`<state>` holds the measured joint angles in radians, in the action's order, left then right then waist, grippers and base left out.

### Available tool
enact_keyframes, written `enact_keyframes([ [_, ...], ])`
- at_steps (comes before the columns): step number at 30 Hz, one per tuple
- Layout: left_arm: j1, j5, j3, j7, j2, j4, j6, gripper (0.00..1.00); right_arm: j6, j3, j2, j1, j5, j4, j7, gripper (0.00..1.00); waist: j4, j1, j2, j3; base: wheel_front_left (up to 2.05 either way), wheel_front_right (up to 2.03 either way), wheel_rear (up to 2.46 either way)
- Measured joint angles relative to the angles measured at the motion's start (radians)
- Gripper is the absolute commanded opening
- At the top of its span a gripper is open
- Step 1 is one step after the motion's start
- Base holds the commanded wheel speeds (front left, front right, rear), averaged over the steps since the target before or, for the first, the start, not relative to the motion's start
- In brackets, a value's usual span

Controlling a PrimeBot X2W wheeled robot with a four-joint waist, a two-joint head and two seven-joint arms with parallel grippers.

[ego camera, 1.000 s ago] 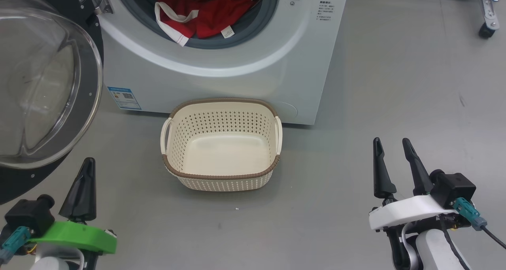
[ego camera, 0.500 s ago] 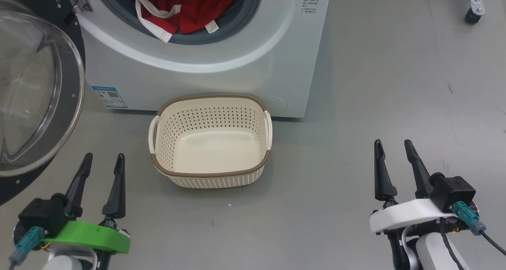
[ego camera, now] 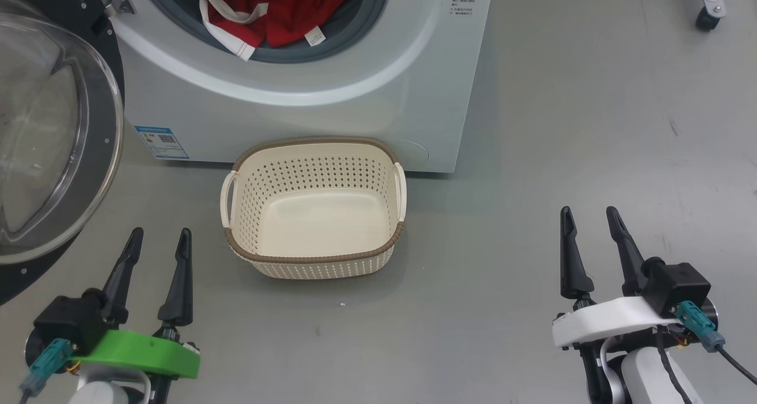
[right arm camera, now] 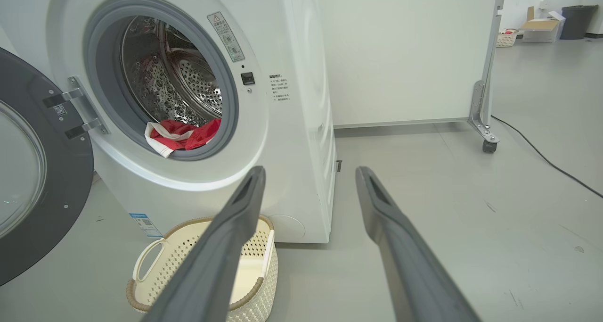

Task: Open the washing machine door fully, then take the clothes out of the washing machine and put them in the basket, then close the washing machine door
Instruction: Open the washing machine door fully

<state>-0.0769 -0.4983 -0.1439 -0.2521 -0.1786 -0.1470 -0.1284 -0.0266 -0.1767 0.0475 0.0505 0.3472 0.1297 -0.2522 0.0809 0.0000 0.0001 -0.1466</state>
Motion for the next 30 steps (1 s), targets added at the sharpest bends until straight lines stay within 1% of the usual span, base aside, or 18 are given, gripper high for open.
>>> enact_keyframes([
  [30,0.003,-0.002,-0.001,0.0,0.005,0.03,0.0,1.0,0.005,-0.015,0.0,-0.001,-0.005,-0.005,0.0,1.0,0.003,0.0,0.0,-0.004,0.0,0.0,0.0],
])
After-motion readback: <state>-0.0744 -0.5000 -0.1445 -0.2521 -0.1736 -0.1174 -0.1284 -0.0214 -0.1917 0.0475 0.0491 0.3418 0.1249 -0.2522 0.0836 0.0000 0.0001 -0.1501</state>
